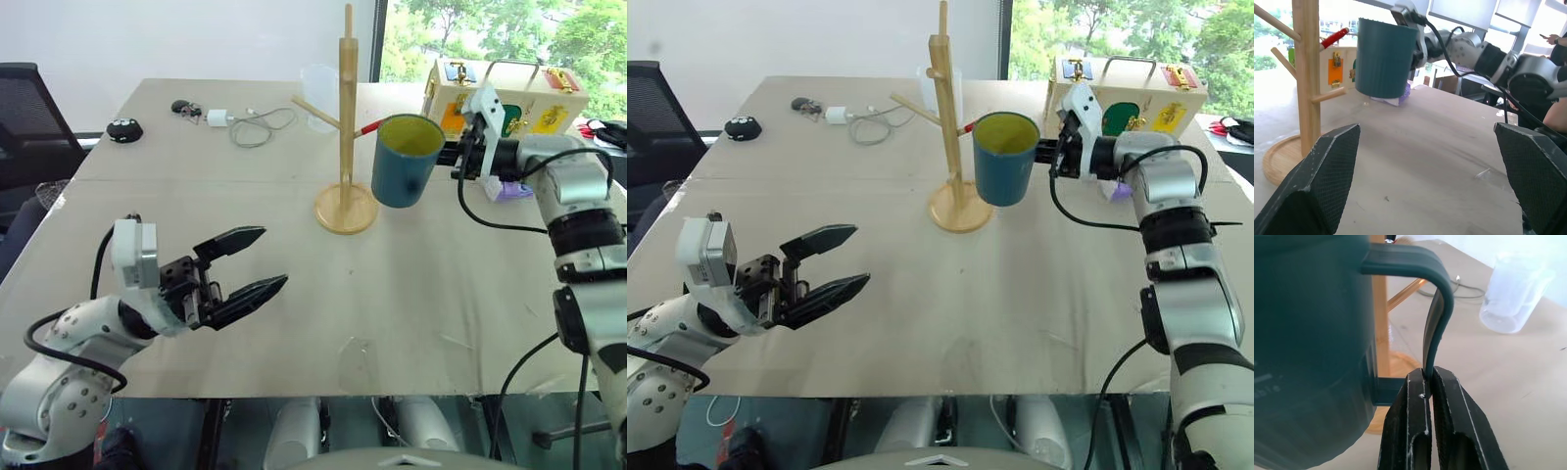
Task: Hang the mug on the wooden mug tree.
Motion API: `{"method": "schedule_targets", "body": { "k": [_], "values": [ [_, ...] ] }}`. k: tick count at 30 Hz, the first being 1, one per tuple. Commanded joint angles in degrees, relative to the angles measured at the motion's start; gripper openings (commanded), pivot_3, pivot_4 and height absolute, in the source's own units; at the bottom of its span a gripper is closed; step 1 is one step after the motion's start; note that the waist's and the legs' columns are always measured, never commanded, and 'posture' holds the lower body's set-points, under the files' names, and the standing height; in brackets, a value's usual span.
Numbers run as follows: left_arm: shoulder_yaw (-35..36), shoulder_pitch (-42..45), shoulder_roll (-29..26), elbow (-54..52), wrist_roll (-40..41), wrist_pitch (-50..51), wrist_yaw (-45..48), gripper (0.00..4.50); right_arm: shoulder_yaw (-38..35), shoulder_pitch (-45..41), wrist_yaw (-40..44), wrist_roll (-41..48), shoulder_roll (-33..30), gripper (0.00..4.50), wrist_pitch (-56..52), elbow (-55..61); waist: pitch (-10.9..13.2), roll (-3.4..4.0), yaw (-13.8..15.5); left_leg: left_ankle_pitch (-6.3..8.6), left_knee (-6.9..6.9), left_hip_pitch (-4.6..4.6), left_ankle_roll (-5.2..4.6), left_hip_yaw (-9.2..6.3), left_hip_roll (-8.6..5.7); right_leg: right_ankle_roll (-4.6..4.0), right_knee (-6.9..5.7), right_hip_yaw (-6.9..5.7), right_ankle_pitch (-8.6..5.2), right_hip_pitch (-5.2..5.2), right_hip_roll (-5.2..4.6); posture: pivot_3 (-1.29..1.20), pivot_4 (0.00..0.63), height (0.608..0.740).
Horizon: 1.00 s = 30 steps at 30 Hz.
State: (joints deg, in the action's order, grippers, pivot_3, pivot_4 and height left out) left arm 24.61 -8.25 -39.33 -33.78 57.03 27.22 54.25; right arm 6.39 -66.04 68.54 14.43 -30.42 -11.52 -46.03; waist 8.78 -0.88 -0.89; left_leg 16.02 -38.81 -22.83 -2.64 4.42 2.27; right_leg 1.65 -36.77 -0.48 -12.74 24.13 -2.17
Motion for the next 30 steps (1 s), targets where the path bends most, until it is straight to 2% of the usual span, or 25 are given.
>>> {"method": "schedule_targets", "body": {
  "k": [1,13,28,29,30],
  "values": [
    [2.3,-1.0,0.1,-3.1,1.9,-0.8,-0.9,4.5,-0.5,-4.1,2.3,-1.9,1.4,0.03,4.6,-4.9,0.0,0.0,0.0,-0.01,0.03,0.01,0.02,-0.01,0.0,0.0,0.0,-0.01,0.0,0.0,0.0,0.0,0.15,0.74],
    [8.5,-5.2,1.5,-0.1,3.3,-3.0,0.1,4.5,-2.0,-10.6,4.6,-5.5,6.8,0.03,10.4,-14.7,0.0,0.04,-0.1,-0.08,0.14,0.0,0.15,0.11,-0.02,-0.02,-0.01,0.02,0.0,0.09,-0.11,0.0,0.15,0.74],
    [9.0,-8.7,2.4,-0.6,2.6,-5.1,0.1,4.5,-1.5,-12.1,5.7,-9.3,8.6,0.03,15.4,-17.4,0.0,0.06,-0.3,-0.09,0.22,0.02,0.16,0.16,-0.03,-0.03,-0.01,-0.01,0.0,0.12,-0.42,0.0,0.15,0.74],
    [9.0,-8.8,2.4,-0.6,2.6,-5.2,0.0,4.5,-1.5,-12.1,6.1,-9.6,8.3,0.61,16.0,-17.4,0.0,0.05,-0.3,-0.09,0.23,0.02,0.16,0.16,-0.04,-0.03,-0.01,-0.02,0.0,0.12,-0.43,0.0,0.15,0.74],
    [9.0,-8.9,2.5,-0.7,2.7,-5.2,-0.1,4.5,-1.6,-12.0,5.7,-9.9,8.0,0.85,17.1,-17.3,0.0,0.06,-0.3,-0.09,0.23,0.02,0.17,0.16,-0.04,-0.03,-0.01,-0.02,0.0,0.12,-0.44,0.0,0.15,0.74]
  ]
}}
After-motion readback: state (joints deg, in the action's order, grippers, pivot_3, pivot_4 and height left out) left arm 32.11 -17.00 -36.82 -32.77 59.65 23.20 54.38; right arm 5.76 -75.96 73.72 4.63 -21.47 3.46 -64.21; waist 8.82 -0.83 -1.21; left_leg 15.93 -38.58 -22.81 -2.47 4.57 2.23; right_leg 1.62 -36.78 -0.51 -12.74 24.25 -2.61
